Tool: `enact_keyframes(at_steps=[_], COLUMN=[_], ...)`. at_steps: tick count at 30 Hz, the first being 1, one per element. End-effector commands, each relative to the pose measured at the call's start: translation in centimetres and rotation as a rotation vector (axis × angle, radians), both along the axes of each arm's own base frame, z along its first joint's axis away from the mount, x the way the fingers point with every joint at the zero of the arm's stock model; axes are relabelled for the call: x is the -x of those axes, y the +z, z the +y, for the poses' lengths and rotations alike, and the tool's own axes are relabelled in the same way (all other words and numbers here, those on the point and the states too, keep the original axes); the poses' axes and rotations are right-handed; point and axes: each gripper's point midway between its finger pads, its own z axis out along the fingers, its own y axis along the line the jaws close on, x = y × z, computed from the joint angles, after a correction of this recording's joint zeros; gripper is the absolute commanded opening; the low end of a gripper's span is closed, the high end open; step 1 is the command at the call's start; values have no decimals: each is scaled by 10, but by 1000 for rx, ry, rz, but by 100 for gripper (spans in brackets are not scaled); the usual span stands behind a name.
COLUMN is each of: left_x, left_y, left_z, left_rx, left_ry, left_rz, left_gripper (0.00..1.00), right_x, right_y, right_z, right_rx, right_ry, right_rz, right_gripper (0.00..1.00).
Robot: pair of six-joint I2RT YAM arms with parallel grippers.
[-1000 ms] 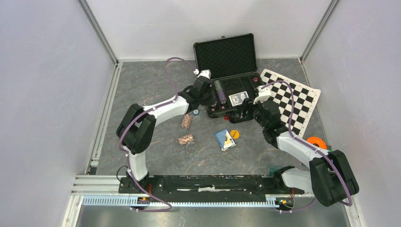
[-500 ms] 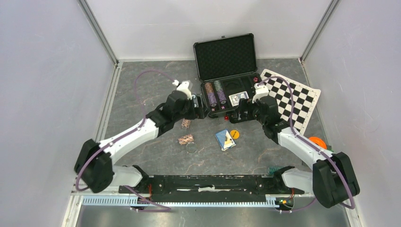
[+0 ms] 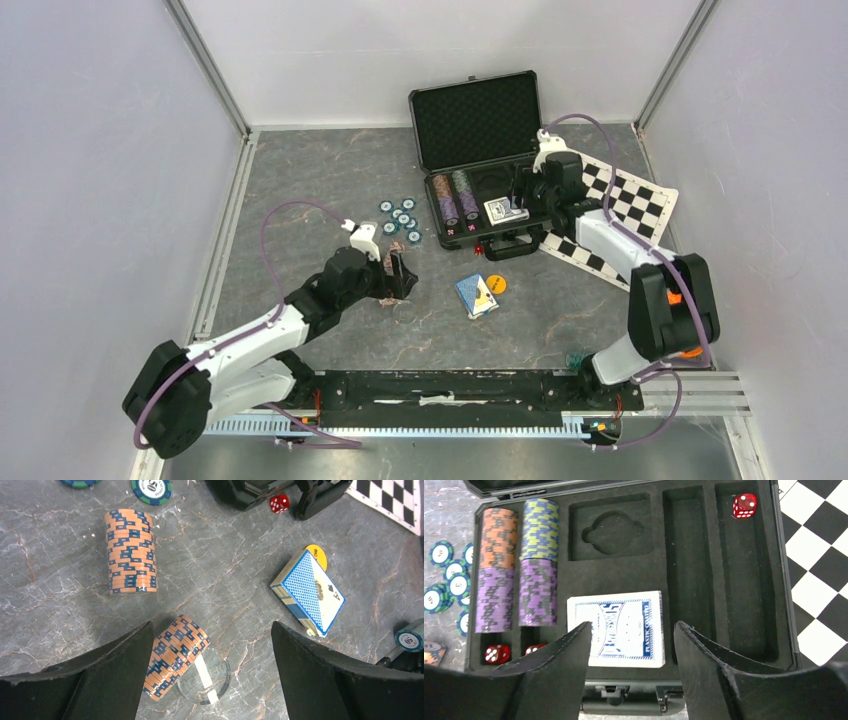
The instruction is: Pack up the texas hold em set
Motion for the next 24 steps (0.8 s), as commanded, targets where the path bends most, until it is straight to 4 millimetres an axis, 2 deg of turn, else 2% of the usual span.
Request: enact_keyframes(at_steps=[1, 5, 8, 11, 15, 21, 24], left_x=[-14, -13, -12, -13, -12, -12, -13], left_y=[31, 30, 31, 32, 32, 32, 32], left_z=[-2, -1, -2, -2, -3, -2, -2], left_rx=[53, 66, 75, 79, 82, 80, 79], left_ry=[-6, -4, -5, -5, -7, -2, -2], left_rz=[-183, -199, -203, -203, -203, -203, -202], left_gripper=[92, 92, 91, 91, 91, 91, 91], right_x=[-19, -24, -20, -20, -14, -7, -3], right_y=[2, -14, -26, -31, -36, -52, -62], right_z=[3, -1, -4, 0, 13, 19, 15], right_rx=[-25, -18, -17, -35, -92, -123, -105], right_ry=[18, 6, -1, 10, 67, 85, 69], right_rz=[7, 44, 72, 66, 82, 128, 153], right_gripper=[64, 58, 55, 46, 32, 24, 24])
